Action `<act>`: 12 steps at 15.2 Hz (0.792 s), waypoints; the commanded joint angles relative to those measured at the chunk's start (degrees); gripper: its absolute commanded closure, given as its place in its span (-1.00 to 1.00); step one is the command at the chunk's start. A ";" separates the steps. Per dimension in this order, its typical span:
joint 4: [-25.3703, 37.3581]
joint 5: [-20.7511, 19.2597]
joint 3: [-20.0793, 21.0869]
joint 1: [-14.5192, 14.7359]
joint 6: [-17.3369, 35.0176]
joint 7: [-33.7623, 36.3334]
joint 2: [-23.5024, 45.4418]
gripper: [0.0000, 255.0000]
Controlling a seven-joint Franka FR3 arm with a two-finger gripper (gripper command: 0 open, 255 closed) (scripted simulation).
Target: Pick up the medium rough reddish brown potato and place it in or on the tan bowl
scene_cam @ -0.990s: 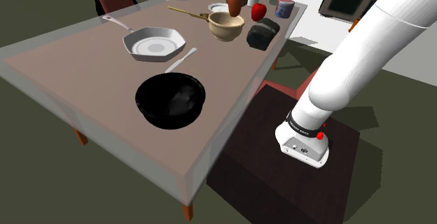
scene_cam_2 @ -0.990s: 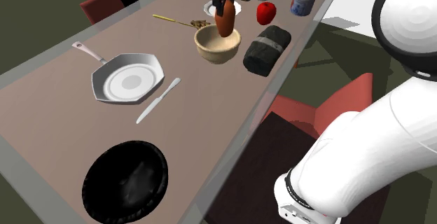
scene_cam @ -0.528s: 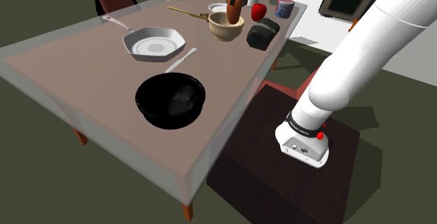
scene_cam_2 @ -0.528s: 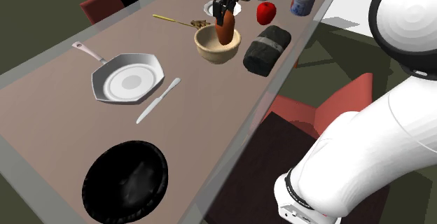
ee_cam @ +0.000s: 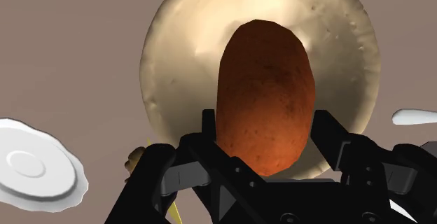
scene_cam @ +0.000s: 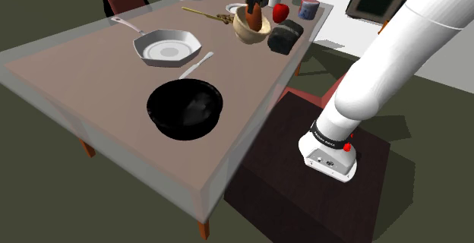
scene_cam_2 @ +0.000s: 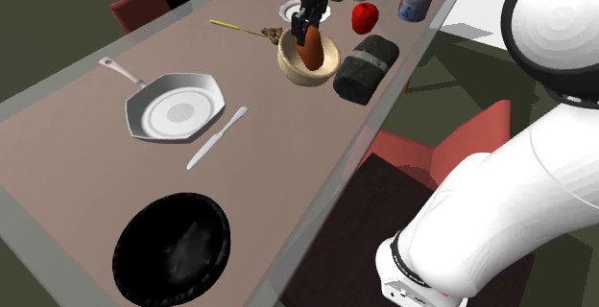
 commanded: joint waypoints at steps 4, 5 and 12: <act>-0.56 0.07 -0.09 -0.07 0.03 -0.16 0.40 1.00; -0.56 0.08 -0.08 -0.08 0.03 -0.16 0.40 1.00; -0.57 0.07 -0.08 -0.09 0.03 -0.16 0.39 -1.00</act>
